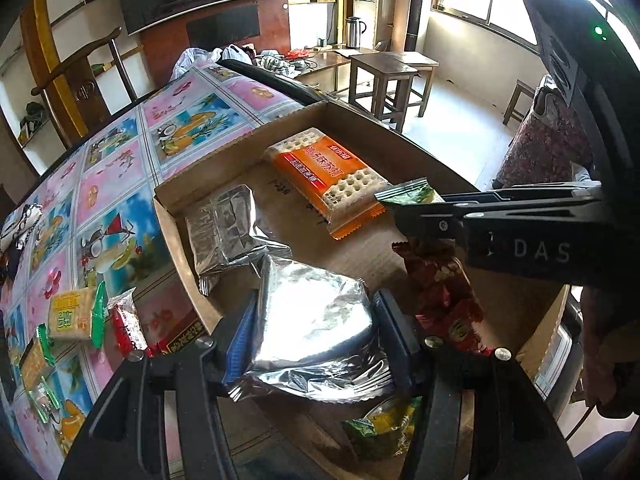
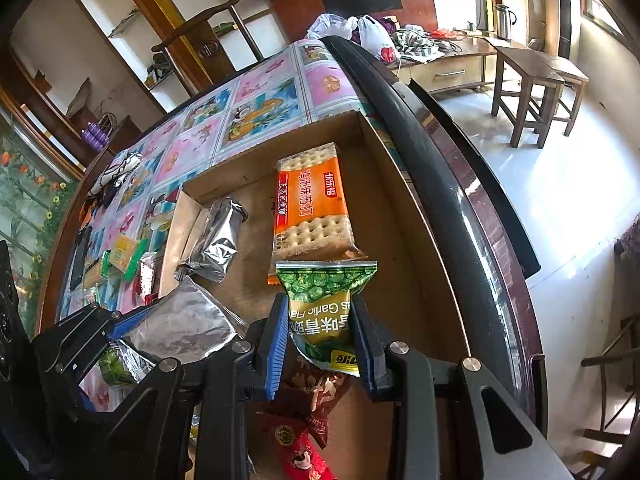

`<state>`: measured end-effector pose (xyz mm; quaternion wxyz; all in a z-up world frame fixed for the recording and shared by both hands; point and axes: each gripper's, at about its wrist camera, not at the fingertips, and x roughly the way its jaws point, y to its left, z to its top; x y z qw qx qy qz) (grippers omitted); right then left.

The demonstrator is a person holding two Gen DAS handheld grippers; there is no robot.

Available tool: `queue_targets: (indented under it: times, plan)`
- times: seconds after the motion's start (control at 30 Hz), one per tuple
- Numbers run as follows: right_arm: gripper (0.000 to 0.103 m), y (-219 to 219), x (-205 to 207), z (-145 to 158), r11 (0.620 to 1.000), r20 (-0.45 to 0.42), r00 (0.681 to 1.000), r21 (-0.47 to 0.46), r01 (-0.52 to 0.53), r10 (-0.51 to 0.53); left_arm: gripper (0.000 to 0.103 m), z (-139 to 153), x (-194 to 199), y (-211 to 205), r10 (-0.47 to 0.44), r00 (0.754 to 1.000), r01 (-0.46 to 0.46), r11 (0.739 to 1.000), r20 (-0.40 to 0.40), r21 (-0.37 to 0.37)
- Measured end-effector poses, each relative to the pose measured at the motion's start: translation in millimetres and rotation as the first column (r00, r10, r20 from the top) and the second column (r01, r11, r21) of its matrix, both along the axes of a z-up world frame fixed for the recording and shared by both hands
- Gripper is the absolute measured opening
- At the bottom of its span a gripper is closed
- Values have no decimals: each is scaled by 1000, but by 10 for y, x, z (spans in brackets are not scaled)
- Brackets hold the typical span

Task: Organize snacks
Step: 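Lower both bags into the box and open both grippers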

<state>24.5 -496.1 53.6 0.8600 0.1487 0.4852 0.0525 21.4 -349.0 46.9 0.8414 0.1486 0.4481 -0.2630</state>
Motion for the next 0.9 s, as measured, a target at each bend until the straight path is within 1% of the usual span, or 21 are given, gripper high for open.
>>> queue_targets:
  times: [0.2,0.53,0.67,0.8,0.9]
  plan:
    - [34,14,-39,30,1000,9,1000,0,7,-7,56,31,-26,6,2,1000,-2,1000,12,3]
    - [34,52,-156,167,1000,35,999,8,21,-21,58,156,-112,42,-9,998,8,1000,63,16]
    - [34,84,-203,232,999,44,998,21,32,-33,61,234,-157,104,-4,996,3,1000,90,16]
    - [34,142,-241,289,999,51,998,32,33,-35,62,314,-201,201,3,994,-4,1000,112,8]
    - [34,240,-277,334,999,60,998,20,25,-26,62,371,-231,290,13,992,-14,1000,125,2]
